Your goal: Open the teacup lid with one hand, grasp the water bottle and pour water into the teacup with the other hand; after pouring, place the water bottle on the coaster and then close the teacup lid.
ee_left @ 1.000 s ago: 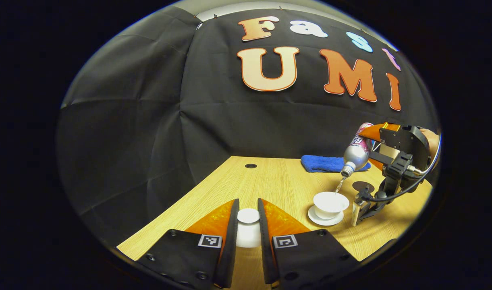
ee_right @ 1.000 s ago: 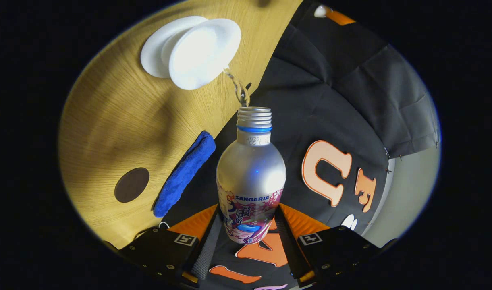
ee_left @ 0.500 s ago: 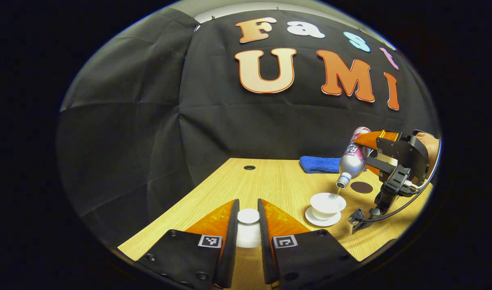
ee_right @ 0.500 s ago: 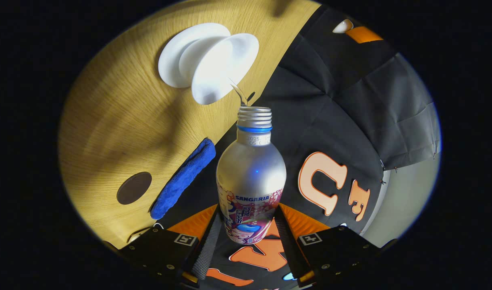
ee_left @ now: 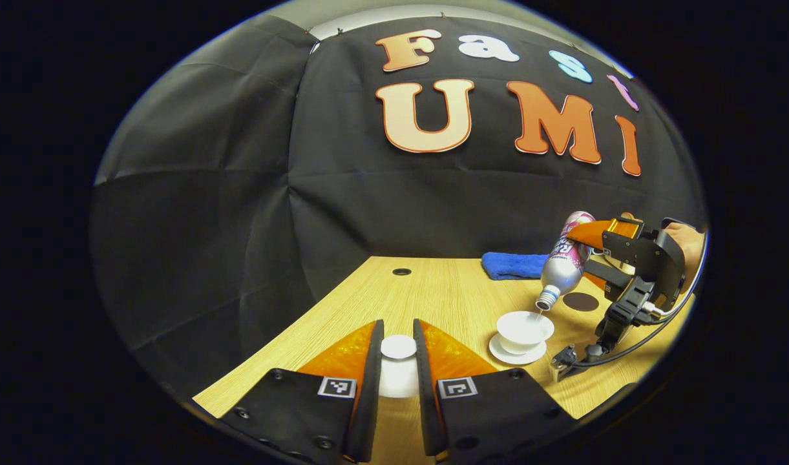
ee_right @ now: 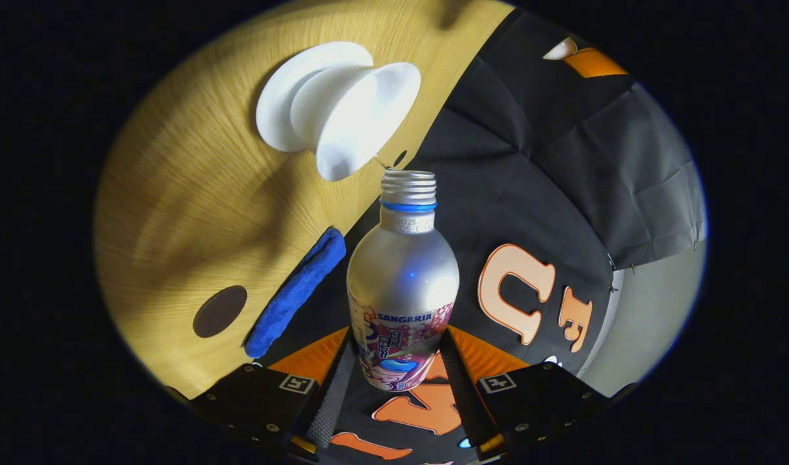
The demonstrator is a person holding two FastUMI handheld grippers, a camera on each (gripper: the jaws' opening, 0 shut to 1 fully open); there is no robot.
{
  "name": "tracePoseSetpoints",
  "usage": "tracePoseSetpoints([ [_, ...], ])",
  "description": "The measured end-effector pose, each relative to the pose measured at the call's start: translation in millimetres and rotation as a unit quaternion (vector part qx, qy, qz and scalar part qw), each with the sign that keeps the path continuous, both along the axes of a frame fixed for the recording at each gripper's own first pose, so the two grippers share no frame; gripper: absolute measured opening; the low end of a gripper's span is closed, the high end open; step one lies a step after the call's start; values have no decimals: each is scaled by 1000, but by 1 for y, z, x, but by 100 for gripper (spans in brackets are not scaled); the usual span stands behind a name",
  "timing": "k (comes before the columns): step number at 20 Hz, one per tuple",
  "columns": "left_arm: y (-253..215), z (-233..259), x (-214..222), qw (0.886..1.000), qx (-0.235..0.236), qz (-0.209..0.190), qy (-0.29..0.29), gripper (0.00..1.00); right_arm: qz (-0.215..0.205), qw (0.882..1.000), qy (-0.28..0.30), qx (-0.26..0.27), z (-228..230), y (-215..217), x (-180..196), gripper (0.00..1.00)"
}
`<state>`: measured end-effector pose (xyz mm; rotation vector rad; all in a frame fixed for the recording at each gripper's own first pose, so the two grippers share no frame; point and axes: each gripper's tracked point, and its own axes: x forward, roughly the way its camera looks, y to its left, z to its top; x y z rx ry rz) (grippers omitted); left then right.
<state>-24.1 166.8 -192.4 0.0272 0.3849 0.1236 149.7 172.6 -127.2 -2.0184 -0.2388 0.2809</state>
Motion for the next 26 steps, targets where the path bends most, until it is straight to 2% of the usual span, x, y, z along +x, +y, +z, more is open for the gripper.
tracePoseSetpoints([
  [2, -1, 4, -1, 1000, -4, 1, -4, 32, -12, 999, 29, 37, -9, -3, -2, 77],
  [3, -4, 5, 0, 1000, -8, -1, -6, 32, -22, 996, 51, 63, -16, -5, -4, 74],
  [4, -7, 6, 1, 1000, -10, -5, -10, 32, -31, 992, 76, 92, -22, -6, -6, 77],
  [7, -17, 1, 7, 1000, -9, -9, -7, 32, -51, 976, 124, 174, -33, -5, -19, 78],
  [9, -22, 1, 10, 1000, -6, -11, -8, 29, -60, 960, 157, 223, -38, -6, -28, 77],
  [10, -26, 1, 11, 1000, -7, -14, -9, 32, -66, 951, 174, 247, -38, -8, -28, 77],
  [13, -39, 7, 19, 1000, -14, -22, -16, 32, -92, 919, 210, 321, -31, -22, -25, 78],
  [14, -44, 7, 23, 999, -16, -25, -18, 29, -102, 907, 218, 345, -28, -29, -19, 78],
  [15, -50, 8, 27, 999, -19, -29, -19, 32, -111, 895, 227, 368, -25, -36, -14, 78],
  [21, -87, 15, 48, 998, -31, -56, -27, 32, -160, 822, 253, 485, -17, -86, 3, 78],
  [26, -114, 13, 65, 996, -36, -75, -29, 32, -188, 751, 272, 571, -22, -119, 22, 78],
])
